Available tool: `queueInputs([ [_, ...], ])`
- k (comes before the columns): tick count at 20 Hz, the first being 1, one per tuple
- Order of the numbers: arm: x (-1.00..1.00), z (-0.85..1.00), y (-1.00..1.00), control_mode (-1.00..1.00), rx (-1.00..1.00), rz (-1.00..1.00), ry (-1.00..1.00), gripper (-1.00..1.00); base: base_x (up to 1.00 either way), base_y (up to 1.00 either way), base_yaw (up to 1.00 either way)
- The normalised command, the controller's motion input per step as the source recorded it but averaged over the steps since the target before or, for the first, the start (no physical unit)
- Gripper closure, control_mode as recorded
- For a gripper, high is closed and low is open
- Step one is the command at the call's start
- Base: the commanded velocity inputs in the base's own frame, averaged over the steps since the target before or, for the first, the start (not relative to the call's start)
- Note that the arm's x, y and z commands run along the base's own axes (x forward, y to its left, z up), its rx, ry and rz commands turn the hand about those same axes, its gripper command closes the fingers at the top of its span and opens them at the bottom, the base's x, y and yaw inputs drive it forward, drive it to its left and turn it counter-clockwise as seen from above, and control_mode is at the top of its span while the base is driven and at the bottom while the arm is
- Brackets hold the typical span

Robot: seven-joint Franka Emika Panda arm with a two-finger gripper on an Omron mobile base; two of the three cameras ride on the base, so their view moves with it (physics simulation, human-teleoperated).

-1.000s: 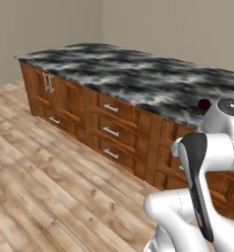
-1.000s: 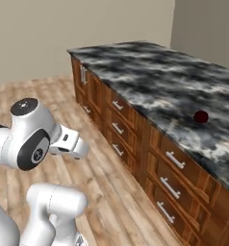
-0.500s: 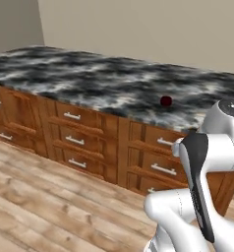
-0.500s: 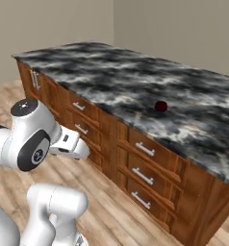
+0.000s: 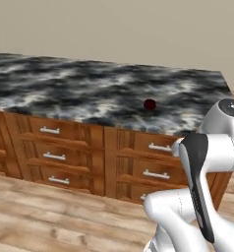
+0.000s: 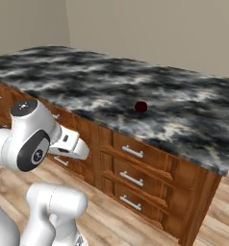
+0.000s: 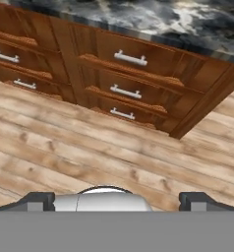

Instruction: Pick the strainer and mug and place them in the sink. Then turn on the water.

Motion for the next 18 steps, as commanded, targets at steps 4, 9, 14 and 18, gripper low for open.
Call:
queueInputs([
  [4, 0.00, 0.00, 0.00, 1.00, 0.00, 0.00, 0.00, -1.00, 0.56, 0.28, -0.42],
  [9, 0.00, 0.00, 0.00, 1.00, 0.00, 0.00, 0.00, -1.00, 0.56, 0.28, -0.41],
  [14, 0.00, 0.00, 0.00, 1.00, 0.00, 0.00, 0.00, -1.00, 0.61, 0.29, -0.39],
  [18, 0.00, 0.00, 0.00, 1.00, 0.00, 0.00, 0.00, -1.00, 0.49, 0.32, -0.32],
])
